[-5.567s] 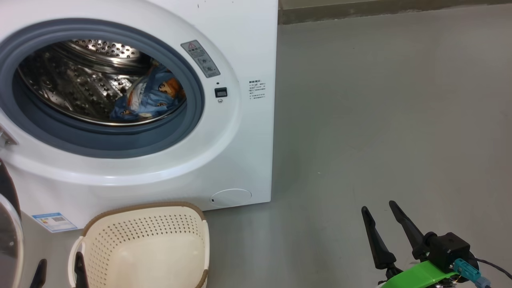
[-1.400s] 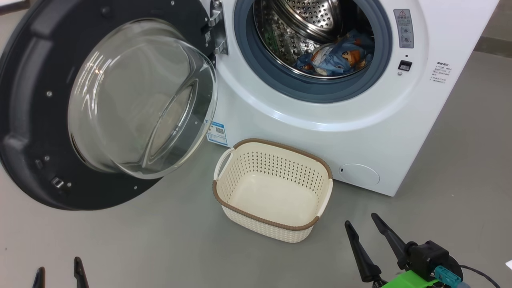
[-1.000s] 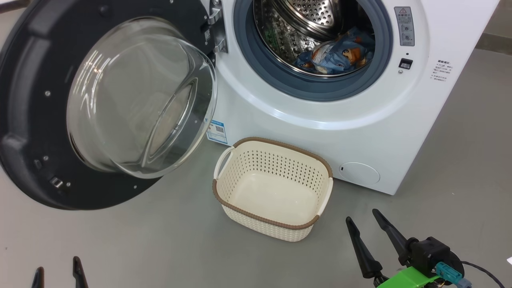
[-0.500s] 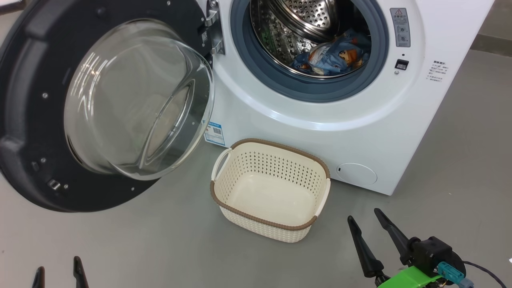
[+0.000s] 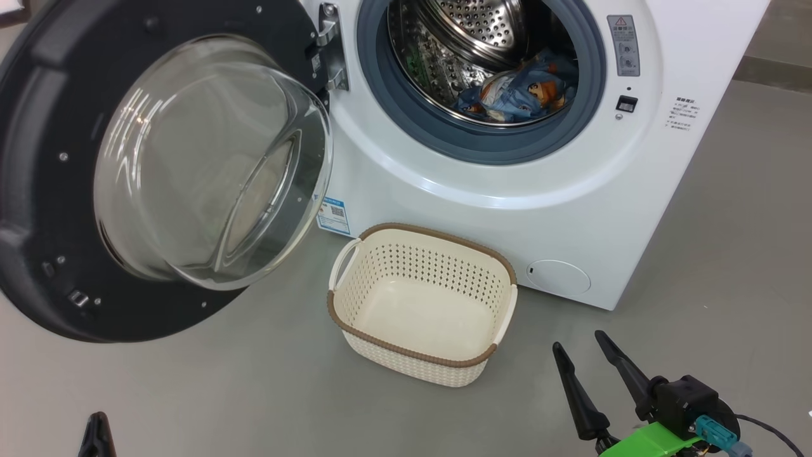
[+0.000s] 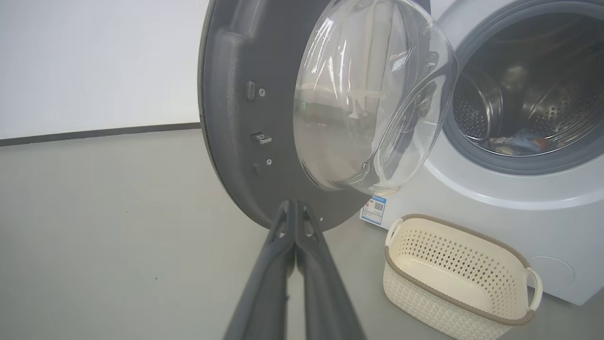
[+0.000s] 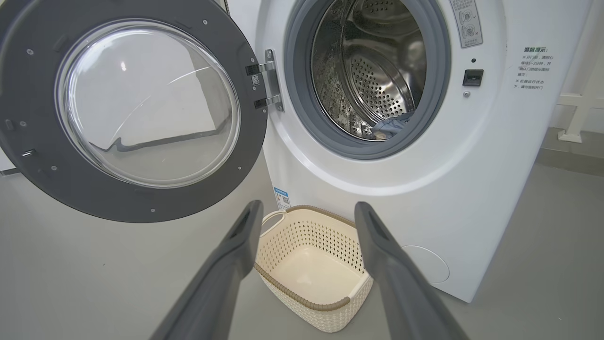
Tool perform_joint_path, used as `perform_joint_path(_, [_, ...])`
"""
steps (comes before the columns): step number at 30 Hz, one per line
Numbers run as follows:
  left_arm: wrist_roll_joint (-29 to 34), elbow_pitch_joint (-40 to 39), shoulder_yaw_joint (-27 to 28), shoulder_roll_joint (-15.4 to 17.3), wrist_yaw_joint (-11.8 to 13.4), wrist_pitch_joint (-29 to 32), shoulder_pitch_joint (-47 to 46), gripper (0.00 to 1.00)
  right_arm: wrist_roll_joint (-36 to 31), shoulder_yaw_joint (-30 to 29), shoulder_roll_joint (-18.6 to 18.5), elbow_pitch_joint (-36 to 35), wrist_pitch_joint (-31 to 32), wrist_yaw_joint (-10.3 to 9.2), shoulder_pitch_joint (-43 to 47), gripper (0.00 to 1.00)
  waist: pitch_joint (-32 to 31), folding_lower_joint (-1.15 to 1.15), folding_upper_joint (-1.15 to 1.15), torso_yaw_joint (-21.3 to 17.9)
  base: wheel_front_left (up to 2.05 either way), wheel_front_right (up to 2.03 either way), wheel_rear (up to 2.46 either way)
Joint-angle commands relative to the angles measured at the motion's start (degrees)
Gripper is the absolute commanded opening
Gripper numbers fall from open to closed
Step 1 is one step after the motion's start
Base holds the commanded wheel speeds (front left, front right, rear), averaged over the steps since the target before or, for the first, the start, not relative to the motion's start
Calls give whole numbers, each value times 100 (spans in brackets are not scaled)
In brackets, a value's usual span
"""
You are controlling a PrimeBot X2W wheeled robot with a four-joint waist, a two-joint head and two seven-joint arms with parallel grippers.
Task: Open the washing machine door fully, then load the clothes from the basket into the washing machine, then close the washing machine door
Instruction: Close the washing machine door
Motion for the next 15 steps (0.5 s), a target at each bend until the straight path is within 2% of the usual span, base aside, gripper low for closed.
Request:
perform_joint_path(1, [15, -114, 180, 64, -21, -32, -131, 0, 5, 124, -4, -150, -28, 9, -71, 100, 2, 0, 0, -6, 0, 0, 0])
perform_joint_path(8, [-186, -93, 271, 64, -146, -32, -271, 0, 15, 94, 2, -159, -28, 9, -54, 100, 17, 0, 0, -17, 0, 0, 0])
perform_joint_path(12, [-423, -172, 622, 74, -345, -32, -558, 0, 18, 66, 6, -175, -28, 9, -36, 100, 27, 0, 0, -14, 0, 0, 0])
perform_joint_path(15, [-588, -225, 932, 236, -516, -32, -852, 0, 16, 41, 4, -190, -28, 9, -38, 100, 45, 0, 0, -15, 0, 0, 0])
